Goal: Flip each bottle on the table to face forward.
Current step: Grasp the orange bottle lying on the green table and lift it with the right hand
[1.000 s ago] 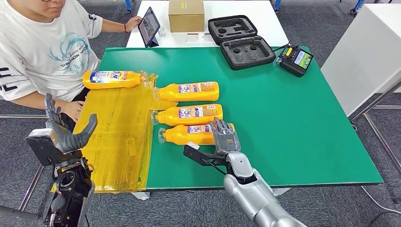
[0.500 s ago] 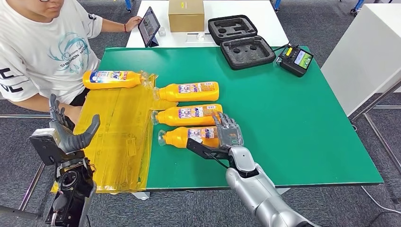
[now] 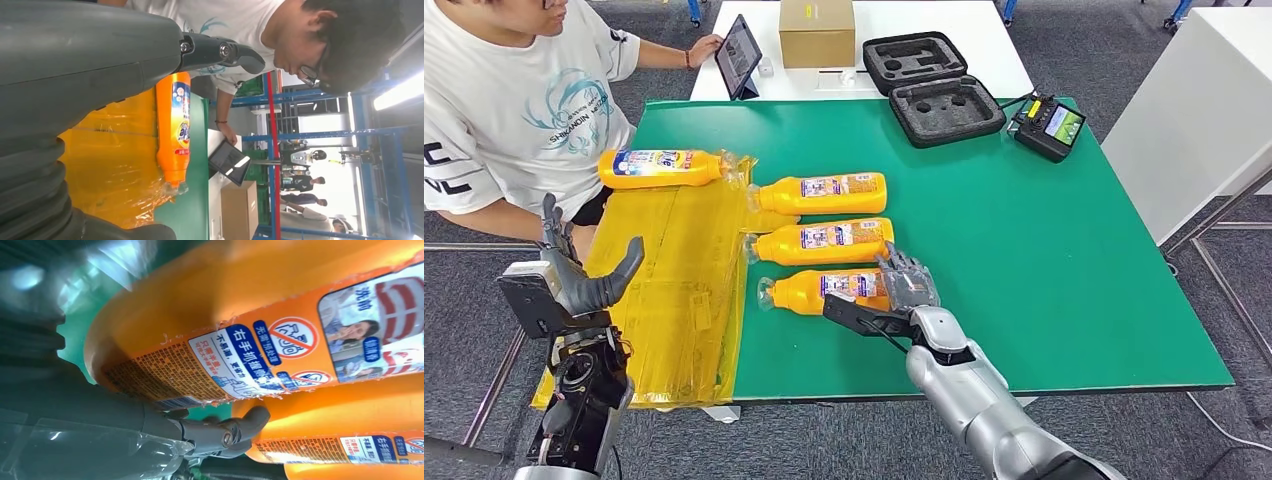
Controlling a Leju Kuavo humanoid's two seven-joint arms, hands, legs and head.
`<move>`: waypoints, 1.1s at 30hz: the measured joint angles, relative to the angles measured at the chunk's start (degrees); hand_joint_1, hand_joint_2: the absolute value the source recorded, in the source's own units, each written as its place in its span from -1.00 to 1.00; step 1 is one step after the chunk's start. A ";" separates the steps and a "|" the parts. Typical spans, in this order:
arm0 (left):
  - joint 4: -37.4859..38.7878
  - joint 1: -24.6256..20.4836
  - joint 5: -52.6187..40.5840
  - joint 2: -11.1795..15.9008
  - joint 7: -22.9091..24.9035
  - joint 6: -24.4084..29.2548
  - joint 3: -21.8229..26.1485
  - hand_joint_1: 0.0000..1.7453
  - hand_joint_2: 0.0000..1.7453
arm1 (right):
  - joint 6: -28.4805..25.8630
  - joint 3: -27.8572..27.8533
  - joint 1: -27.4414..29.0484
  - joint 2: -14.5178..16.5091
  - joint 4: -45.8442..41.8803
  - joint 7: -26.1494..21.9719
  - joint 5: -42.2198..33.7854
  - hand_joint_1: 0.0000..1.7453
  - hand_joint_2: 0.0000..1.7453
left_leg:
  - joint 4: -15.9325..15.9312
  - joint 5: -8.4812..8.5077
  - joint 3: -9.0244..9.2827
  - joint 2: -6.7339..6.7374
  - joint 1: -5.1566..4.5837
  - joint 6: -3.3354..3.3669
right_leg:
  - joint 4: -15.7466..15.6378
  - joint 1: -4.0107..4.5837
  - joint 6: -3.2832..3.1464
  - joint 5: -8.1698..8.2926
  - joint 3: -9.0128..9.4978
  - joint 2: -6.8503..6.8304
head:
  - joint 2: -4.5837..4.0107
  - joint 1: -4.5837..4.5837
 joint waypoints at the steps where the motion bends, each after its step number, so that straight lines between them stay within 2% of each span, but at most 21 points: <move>1: 0.37 -0.20 0.11 -0.03 0.00 0.00 -0.15 -1.00 1.00 | 0.29 -0.05 -0.62 0.10 1.02 -0.19 -0.32 -1.00 1.00 | 0.00 0.00 0.02 0.01 0.00 0.00 | 0.00 0.00 0.00 0.00 0.01 0.01 | 0.00 0.00; 7: 1.97 -1.04 0.76 -0.09 0.01 0.08 -0.89 -1.00 1.00 | 2.96 -0.69 -3.25 0.60 5.10 -0.75 -1.52 -1.00 1.00 | 0.00 0.00 0.15 0.02 0.00 0.00 | -0.01 0.00 -0.02 0.02 0.11 0.02 | 0.00 0.00; 15: 2.69 -1.26 0.81 -0.11 0.00 0.17 -1.14 -1.00 1.00 | 3.16 -0.90 -4.29 0.84 6.90 -0.89 -1.55 -0.95 1.00 | 0.00 0.01 0.20 0.02 0.01 -0.01 | 0.00 0.00 -0.01 0.03 0.16 0.02 | 0.00 0.00; 16: 2.70 -1.27 0.82 -0.11 0.00 0.17 -1.16 -1.00 1.00 | 3.17 -0.90 -4.36 0.86 7.01 -0.89 -1.55 -0.81 1.00 | 0.00 0.01 0.20 0.02 0.01 -0.01 | 0.00 0.00 -0.01 0.03 0.16 0.02 | 0.00 0.00; 17: 2.71 -1.27 0.85 -0.11 0.00 0.18 -1.17 -1.00 1.00 | 3.20 -0.90 -4.43 0.87 7.12 -0.93 -1.56 -0.54 1.00 | 0.00 0.01 0.20 0.02 0.01 -0.01 | 0.00 0.00 -0.01 0.03 0.16 0.02 | 0.00 0.01; 19: 2.77 -1.29 1.06 -0.11 0.00 0.27 -1.18 -1.00 1.00 | 3.35 -0.90 -4.60 0.93 7.33 -1.24 -1.69 0.26 1.00 | 0.00 0.01 0.20 0.02 0.01 -0.01 | 0.00 0.00 -0.01 0.03 0.17 0.02 | 0.00 0.01; 20: 2.82 -1.29 1.19 -0.11 0.00 0.33 -1.18 -1.00 1.00 | 3.44 -0.90 -4.68 0.98 7.40 -1.53 -1.87 0.58 1.00 | 0.00 0.01 0.20 0.02 0.01 -0.01 | 0.00 0.00 -0.01 0.03 0.17 0.02 | 0.00 0.01; 21: 2.87 -1.29 1.33 -0.11 0.00 0.40 -1.18 -1.00 1.00 | 3.50 -0.90 -4.75 1.05 7.46 -1.95 -2.20 0.79 1.00 | 0.00 0.01 0.20 0.02 0.01 -0.01 | 0.00 0.00 -0.01 0.03 0.17 0.02 | 0.00 0.00; 24: 2.96 -1.26 1.80 -0.11 0.00 0.54 -1.18 -1.00 1.00 | 3.61 -0.90 -4.91 1.25 7.57 -3.44 -3.66 0.98 1.00 | 0.00 0.01 0.21 0.03 0.01 -0.01 | 0.00 0.00 -0.01 0.04 0.17 0.02 | 0.00 0.01; 33: 2.96 -0.97 2.50 -0.11 0.00 0.59 -1.18 -1.00 1.00 | 3.56 -0.90 -4.97 1.75 7.58 -5.43 -5.71 1.00 1.00 | 0.00 0.01 0.20 0.05 0.03 -0.01 | 0.00 0.01 -0.01 0.05 0.16 0.02 | 0.00 0.00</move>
